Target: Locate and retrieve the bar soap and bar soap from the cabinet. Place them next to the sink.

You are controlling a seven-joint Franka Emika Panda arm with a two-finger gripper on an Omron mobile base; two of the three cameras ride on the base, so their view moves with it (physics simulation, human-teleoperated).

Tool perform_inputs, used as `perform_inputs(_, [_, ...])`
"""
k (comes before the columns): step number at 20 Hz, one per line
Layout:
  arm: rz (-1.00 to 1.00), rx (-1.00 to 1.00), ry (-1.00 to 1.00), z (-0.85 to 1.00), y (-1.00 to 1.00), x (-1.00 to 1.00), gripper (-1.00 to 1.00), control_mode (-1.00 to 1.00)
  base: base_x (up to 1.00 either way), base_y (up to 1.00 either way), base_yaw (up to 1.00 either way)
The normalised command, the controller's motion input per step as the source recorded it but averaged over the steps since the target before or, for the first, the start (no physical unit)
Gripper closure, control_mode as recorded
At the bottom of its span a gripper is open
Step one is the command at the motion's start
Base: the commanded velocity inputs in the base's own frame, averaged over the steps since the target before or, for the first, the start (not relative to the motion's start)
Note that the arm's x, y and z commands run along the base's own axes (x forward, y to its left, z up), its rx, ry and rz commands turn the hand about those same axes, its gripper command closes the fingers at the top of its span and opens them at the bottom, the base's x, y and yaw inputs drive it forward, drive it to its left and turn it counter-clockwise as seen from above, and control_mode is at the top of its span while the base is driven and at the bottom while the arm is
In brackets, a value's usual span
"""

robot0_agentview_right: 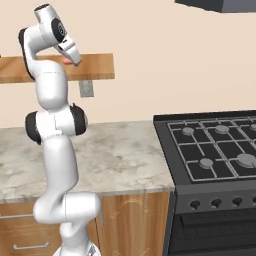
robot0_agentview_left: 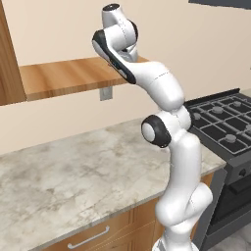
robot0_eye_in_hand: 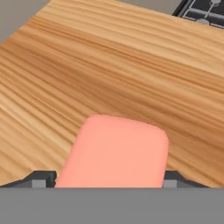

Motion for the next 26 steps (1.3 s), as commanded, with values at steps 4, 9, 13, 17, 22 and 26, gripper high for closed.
perform_inputs(4, [-0.02,0.04,0.16,0.51,-0.39,-0.75,1.00,-1.00,0.00,0.00,0.00])
perform_inputs(9, [-0.02,0.06,0.10,0.34,-0.43,-0.96,1.00,-1.00,0.00,0.00,0.00])
perform_inputs(13, [0.00,0.01,0.12,0.00,-0.29,-1.00,1.00,-1.00,0.00,0.00,0.00])
perform_inputs(17, [0.00,-0.02,0.15,-0.20,-0.19,-1.00,1.00,-1.00,0.00,0.00,0.00])
perform_inputs(22, [0.03,0.11,0.01,-0.12,-0.16,-0.62,1.00,-1.00,0.00,0.00,0.00])
perform_inputs(26, [0.24,0.11,-0.18,-0.09,-0.17,-0.40,1.00,-1.00,0.00,0.00,0.00])
